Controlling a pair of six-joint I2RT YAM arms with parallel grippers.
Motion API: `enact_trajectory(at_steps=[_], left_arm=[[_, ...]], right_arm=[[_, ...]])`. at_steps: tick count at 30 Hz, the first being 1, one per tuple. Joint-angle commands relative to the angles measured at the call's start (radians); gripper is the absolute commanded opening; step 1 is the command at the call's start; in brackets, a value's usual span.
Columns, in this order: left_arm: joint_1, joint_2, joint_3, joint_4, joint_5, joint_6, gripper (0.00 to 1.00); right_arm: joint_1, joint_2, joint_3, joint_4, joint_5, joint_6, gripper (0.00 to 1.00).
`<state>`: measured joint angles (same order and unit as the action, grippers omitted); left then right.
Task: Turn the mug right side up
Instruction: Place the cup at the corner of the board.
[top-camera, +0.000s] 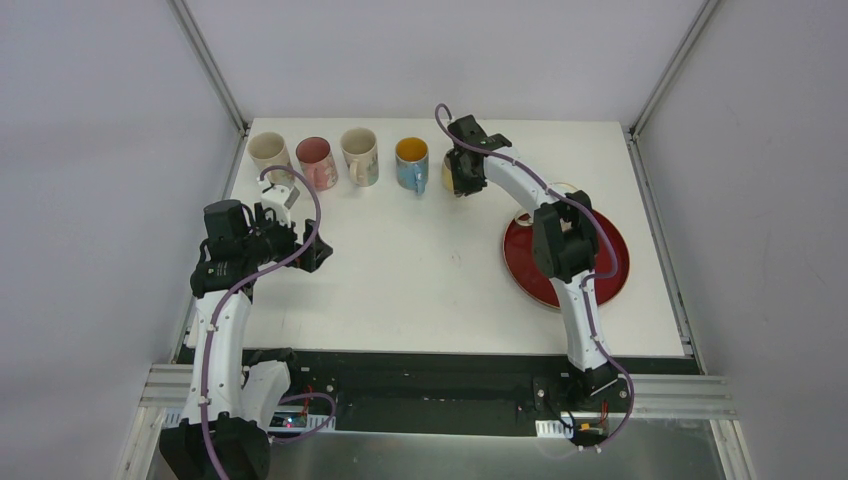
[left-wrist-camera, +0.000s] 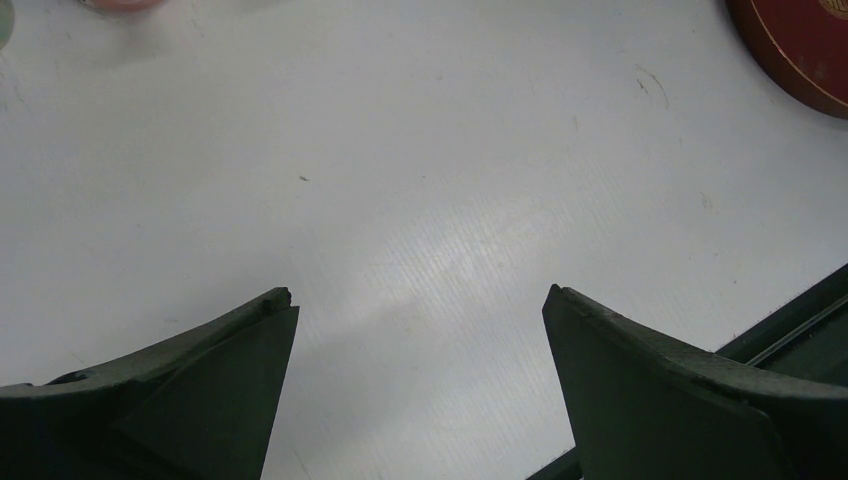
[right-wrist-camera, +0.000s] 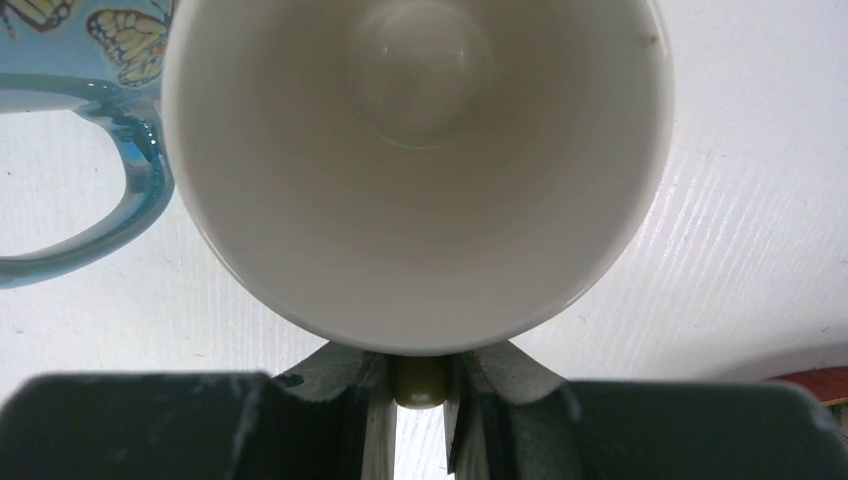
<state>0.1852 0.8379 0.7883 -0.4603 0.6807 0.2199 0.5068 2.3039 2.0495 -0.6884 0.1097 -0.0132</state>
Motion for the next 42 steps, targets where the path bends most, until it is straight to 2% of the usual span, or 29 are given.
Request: enact_trajectory(at_steps=[1,19,42], left_arm=[[0.016,-0.007,0.0,0.023,0.042,0.006,1.0],[0.032,-0.013,-0.001,0.025,0.057,-0.002,1.0],[0.049,-0.02,0.0,0.024,0.085,-0.01,1.0]], right_arm=[[0.006,-0.024,0.066,0.026,0.031,-0.004,0.02],[0.009,-0.011,0.081,0.017,0.034,0.0,0.12],[0.023,-0.033,0.077,0.001,0.046,-0.002,0.44]])
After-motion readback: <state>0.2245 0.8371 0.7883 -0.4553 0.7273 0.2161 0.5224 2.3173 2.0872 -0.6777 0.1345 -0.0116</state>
